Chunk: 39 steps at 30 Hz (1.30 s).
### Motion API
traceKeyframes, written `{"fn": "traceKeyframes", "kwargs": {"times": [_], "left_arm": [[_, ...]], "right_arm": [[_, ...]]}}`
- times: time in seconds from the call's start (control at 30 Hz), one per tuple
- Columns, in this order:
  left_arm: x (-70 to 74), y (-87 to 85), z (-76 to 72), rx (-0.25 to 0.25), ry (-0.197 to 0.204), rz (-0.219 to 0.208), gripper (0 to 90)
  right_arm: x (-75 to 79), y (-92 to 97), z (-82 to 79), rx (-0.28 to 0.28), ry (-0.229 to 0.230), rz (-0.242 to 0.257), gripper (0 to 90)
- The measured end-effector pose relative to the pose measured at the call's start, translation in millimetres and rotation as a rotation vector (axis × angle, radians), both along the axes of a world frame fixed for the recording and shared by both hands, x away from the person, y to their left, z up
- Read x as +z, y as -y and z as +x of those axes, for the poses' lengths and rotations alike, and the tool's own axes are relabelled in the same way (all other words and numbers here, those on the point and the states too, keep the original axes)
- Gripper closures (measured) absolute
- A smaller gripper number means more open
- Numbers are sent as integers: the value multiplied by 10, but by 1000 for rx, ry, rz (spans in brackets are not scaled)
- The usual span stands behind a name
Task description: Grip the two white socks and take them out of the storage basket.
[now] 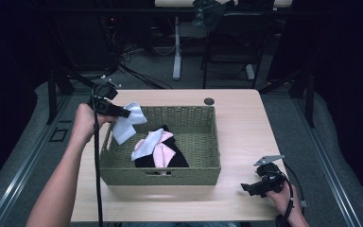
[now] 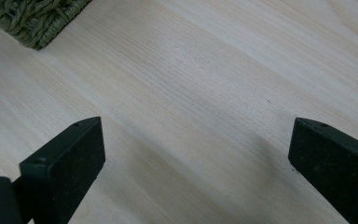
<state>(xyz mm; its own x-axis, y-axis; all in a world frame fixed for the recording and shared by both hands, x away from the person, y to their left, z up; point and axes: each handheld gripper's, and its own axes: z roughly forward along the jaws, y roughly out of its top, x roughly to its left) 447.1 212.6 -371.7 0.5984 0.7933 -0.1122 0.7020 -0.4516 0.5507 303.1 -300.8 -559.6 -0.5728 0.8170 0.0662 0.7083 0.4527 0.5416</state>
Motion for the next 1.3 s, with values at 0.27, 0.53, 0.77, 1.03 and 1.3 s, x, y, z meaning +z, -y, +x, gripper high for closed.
{"fn": "traceKeyframes", "kwargs": {"times": [0.27,0.53,0.77,1.03,1.3], "left_arm": [[100,-154,-15,36,17,-3,777],[187,-374,-69,87,32,-3,777],[223,-568,-117,147,36,12,777],[208,-807,-178,218,38,27,777],[118,-1071,-249,295,34,35,777]], "right_arm": [[13,12,3,13,-4,-33,31],[4,-7,6,5,0,-12,31],[9,-3,7,10,-1,-26,31],[0,-13,5,4,2,-5,31],[5,-19,6,1,-1,-9,31]]}}
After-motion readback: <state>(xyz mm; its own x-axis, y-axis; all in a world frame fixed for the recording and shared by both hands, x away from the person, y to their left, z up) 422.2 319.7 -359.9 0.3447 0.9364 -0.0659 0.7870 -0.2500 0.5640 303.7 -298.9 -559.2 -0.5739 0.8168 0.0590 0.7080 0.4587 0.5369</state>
